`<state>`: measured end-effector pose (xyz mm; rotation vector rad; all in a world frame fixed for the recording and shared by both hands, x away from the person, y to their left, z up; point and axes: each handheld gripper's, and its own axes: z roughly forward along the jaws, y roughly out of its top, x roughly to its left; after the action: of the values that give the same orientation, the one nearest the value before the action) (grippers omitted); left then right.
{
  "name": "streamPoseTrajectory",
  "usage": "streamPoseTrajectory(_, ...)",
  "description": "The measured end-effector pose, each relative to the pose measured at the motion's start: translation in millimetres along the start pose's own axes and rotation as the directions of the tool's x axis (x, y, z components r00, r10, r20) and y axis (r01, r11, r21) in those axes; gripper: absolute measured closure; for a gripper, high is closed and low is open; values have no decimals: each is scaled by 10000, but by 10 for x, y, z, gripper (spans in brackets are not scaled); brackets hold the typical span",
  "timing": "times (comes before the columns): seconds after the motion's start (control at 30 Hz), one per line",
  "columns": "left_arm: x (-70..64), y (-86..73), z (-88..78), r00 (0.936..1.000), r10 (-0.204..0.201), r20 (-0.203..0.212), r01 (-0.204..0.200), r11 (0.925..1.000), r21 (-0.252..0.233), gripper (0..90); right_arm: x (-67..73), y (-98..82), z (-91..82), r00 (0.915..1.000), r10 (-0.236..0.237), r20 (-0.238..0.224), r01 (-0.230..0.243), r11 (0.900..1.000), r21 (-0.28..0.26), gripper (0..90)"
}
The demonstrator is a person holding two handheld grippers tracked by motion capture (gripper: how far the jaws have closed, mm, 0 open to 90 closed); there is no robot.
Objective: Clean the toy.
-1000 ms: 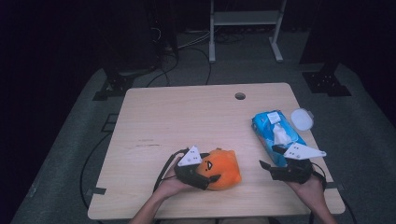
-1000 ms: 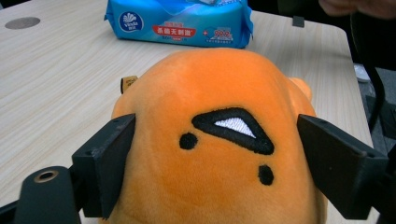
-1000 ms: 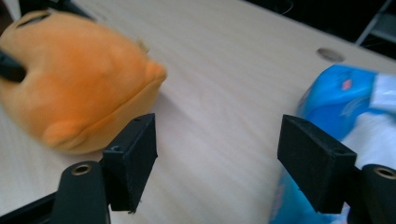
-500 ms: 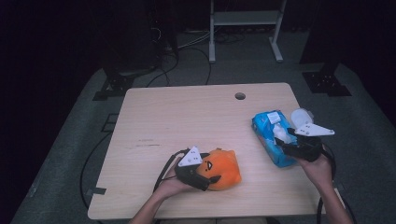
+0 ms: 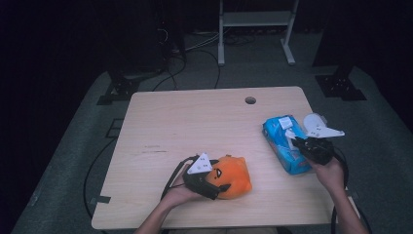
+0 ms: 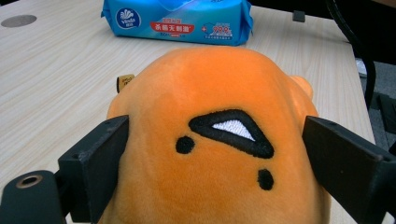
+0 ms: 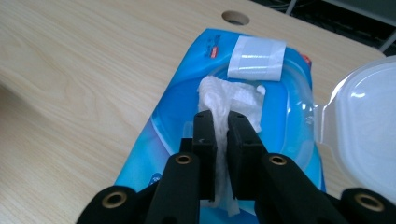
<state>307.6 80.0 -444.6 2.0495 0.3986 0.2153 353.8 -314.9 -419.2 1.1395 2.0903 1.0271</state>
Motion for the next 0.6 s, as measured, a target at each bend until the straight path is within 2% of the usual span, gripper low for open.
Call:
streamPoseTrajectory(0.2, 18, -13, 1, 10000, -85, 49, 85, 9999, -85, 94, -24, 48, -127, 9998, 68, -201, -76, 9991, -423, 833)
streamPoseTrajectory(0.4, 25, -8, 11, 9999, -136, 47, 137, 9999, -79, 90, 81, 126, -328, 9984, -451, -338, 416, 9944, -970, 841)
streamPoseTrajectory(0.53, 32, -7, 12, 9999, -146, 76, 146, 9999, -72, 89, 193, 209, -504, 9936, -861, -725, 757, 9878, -1360, 841)
streamPoseTrajectory(0.6, 36, -6, 14, 9999, -150, 75, 151, 9999, -63, 87, 278, 233, -601, 9884, -961, -1173, 765, 9839, -1613, 841)
